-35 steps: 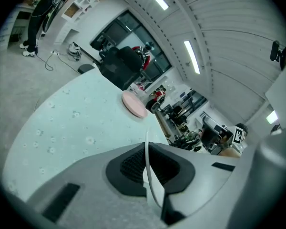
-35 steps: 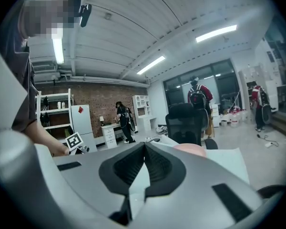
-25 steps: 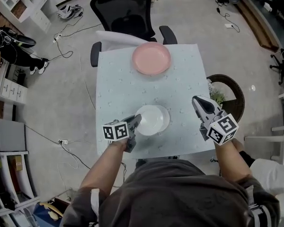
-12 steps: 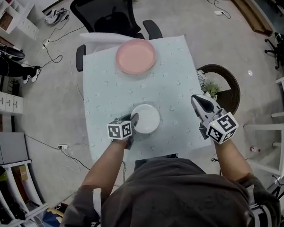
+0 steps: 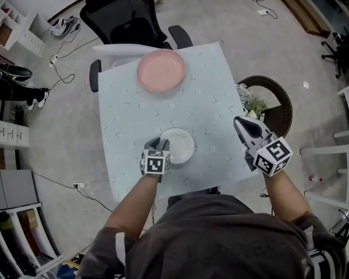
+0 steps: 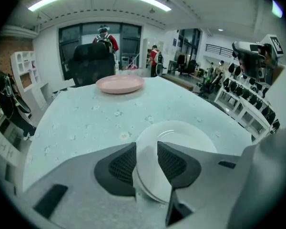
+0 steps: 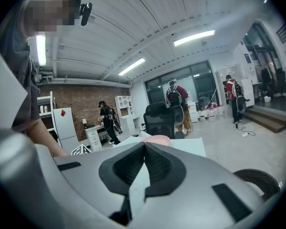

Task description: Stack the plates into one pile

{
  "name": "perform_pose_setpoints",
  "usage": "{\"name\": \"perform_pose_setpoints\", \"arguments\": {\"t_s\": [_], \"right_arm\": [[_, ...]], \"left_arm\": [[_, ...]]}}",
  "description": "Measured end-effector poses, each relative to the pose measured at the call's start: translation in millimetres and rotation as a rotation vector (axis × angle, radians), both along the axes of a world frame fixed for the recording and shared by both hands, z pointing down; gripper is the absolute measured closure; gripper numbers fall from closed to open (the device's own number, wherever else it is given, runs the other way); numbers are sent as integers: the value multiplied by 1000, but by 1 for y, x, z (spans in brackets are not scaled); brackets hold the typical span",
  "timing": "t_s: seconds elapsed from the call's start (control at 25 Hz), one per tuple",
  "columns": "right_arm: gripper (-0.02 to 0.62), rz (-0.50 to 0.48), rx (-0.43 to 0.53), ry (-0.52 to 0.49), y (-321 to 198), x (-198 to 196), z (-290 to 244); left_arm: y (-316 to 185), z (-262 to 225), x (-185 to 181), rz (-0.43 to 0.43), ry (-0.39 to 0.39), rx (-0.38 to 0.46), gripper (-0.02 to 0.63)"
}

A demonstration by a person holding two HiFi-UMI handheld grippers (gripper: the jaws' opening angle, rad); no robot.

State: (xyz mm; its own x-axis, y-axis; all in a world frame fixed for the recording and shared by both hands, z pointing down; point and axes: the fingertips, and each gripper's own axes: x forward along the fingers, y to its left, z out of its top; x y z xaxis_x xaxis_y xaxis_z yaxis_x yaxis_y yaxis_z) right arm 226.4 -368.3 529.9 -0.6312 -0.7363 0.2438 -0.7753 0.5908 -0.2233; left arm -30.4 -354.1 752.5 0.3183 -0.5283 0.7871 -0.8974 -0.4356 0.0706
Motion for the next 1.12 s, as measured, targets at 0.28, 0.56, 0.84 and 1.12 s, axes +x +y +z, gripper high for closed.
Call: {"name": "perform_pose_setpoints", "arguments": {"t_s": [0.28, 0.56, 0.84, 1.12], "right_arm": [[601, -3, 39, 3, 11, -12, -22], [601, -30, 97, -1, 25, -37, -50], [601, -50, 170, 10, 38, -61, -91], [601, -74, 225, 49, 47, -80, -132]], "left_arm": [[8, -36, -8, -20, 60, 61, 480], [25, -111, -32, -42, 184, 211, 480], [44, -209, -70, -47, 273, 406, 482], [60, -304, -96, -25, 356, 599, 520]]}}
